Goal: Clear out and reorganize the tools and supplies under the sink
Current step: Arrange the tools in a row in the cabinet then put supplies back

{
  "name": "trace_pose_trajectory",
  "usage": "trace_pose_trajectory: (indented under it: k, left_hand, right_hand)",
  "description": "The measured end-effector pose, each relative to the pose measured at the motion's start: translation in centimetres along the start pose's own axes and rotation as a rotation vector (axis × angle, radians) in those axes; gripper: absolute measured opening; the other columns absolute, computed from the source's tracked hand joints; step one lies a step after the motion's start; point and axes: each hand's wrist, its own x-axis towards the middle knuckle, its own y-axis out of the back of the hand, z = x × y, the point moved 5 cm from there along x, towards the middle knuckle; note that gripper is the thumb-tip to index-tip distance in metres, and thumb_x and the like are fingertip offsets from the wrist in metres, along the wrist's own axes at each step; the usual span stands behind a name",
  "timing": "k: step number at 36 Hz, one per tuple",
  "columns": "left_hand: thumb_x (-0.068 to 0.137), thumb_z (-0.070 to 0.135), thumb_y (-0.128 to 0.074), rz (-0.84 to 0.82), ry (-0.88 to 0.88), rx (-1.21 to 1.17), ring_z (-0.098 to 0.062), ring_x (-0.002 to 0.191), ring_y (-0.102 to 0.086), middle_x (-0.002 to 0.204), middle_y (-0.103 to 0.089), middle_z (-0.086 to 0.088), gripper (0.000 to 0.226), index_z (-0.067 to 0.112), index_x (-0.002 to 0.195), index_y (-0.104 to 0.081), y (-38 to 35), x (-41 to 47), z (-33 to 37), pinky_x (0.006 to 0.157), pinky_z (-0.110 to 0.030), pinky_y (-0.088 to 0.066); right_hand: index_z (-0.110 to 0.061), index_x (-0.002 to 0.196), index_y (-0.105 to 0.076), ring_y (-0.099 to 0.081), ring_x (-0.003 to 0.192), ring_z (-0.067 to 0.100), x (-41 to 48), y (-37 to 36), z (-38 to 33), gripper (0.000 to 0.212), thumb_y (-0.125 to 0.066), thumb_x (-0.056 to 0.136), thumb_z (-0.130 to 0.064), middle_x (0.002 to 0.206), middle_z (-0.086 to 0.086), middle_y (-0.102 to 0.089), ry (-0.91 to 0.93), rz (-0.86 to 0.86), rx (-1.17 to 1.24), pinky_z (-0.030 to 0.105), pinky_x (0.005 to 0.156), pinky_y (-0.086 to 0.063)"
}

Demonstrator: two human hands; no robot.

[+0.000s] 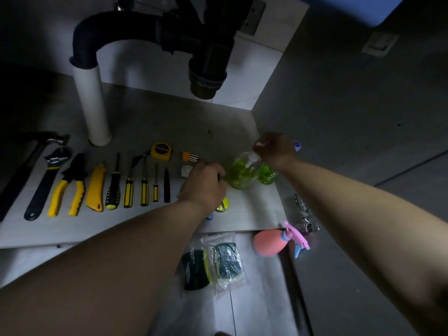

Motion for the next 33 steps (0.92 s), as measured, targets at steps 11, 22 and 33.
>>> trace_pose_trajectory:
  k: [11,22,33]
  left_hand:
    - [0.095,0.016,-0.059,-0.088,-0.061,0.088,-0.034,0.111,-0.058,0.126,-0.051,-0.008,0.020,0.021,0.112,-0.067,-0.7,0.0,-0.1,0.094,-0.044,-0.049]
    - [0.093,0.015,-0.059,-0.115,-0.053,0.091,-0.034,0.112,-0.059,0.126,-0.053,-0.012,0.020,0.020,0.110,-0.068,-1.5,0.1,0.4,0.097,-0.038,-0.049]
    - [0.095,0.019,-0.055,-0.244,-0.163,0.153,-0.028,0.117,-0.056,0.129,-0.049,-0.001,0.020,0.028,0.109,-0.065,-3.9,-2.3,4.0,0.097,-0.037,-0.047]
  right_hand:
    - [-0.015,0.126,-0.064,-0.064,0.114,0.034,2.7,-3.0,2.6,0.033,-0.056,0.095,-0.021,0.122,0.015,-0.068,-0.206,-0.039,0.055,0.046,0.103,-0.050]
    - [-0.014,0.109,-0.061,-0.069,0.099,0.036,-3.8,-1.2,6.1,0.022,-0.053,0.091,-0.025,0.105,0.018,-0.072,-0.079,-0.127,-0.192,0.035,0.085,-0.054]
    - [-0.012,0.129,-0.054,-0.060,0.120,0.035,-13.8,-2.6,16.2,0.039,-0.051,0.097,-0.035,0.131,0.019,-0.060,-0.276,-0.439,-0.583,0.039,0.095,-0.050]
